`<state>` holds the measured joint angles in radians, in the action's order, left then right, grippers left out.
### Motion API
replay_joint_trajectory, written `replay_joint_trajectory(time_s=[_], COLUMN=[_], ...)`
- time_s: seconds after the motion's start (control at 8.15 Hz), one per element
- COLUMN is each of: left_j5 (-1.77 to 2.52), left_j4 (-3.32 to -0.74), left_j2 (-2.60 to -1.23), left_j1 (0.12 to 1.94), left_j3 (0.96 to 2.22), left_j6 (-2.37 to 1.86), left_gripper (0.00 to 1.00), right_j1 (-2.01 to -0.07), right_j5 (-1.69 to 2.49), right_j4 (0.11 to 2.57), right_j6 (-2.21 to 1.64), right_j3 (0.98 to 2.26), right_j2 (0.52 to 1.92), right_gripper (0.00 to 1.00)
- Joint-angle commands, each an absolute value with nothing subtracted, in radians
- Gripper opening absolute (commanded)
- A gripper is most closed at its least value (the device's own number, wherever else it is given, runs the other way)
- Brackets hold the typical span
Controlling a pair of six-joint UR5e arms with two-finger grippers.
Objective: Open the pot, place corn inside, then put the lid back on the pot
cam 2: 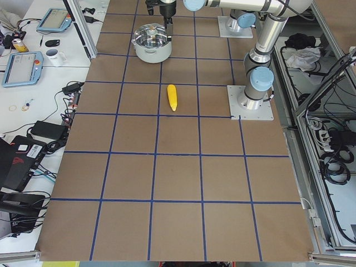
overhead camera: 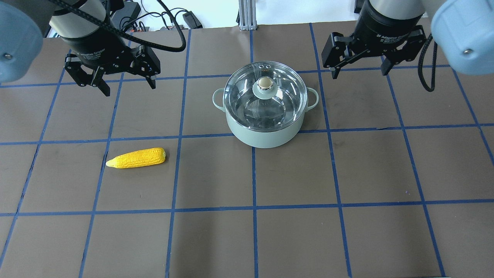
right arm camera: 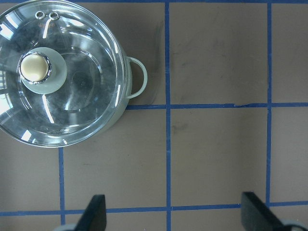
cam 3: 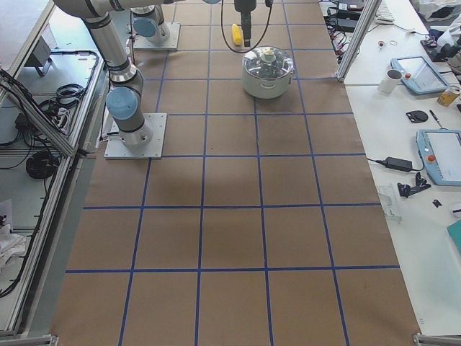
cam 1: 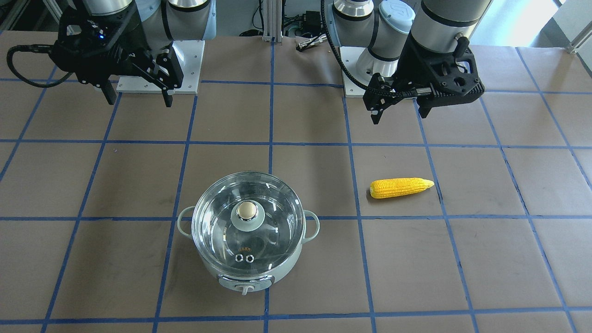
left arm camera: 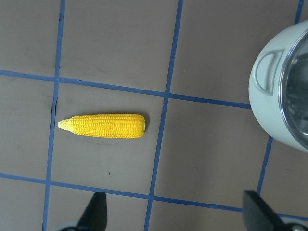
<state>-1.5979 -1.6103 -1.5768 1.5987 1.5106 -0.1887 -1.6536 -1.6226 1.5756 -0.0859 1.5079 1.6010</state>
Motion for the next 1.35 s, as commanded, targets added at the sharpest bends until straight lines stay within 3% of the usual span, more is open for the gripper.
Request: replay_joint_trajectory(time_s=[0.0,0.49,0.86,1.23], left_j5=[-1.597,-1.589,-1.598,-1.598], left_j4=[-1.611,-1.730,-1.724,-1.628], left_j2=[-1.566,-1.566,-1.592,-1.655], left_j1=[1.606,1.597,1.493,1.367], left_j3=[1.513,1.503,1.515,1.522], left_j6=[-0.192,-0.392,-0.584,-0.658], left_gripper=[1.00,1.00,1.00,1.00], right_j1=[-1.654,-1.643,-1.666,-1.834], right_j5=[-1.623,-1.626,-1.586,-1.593], right_j4=[1.566,1.571,1.696,1.908], right_j6=[-0.086,-0.083,-0.103,-0.302], right_j3=[1.508,1.497,1.379,1.376], right_j2=[1.601,1.568,1.378,1.197], right_gripper=[1.00,1.00,1.00,1.00])
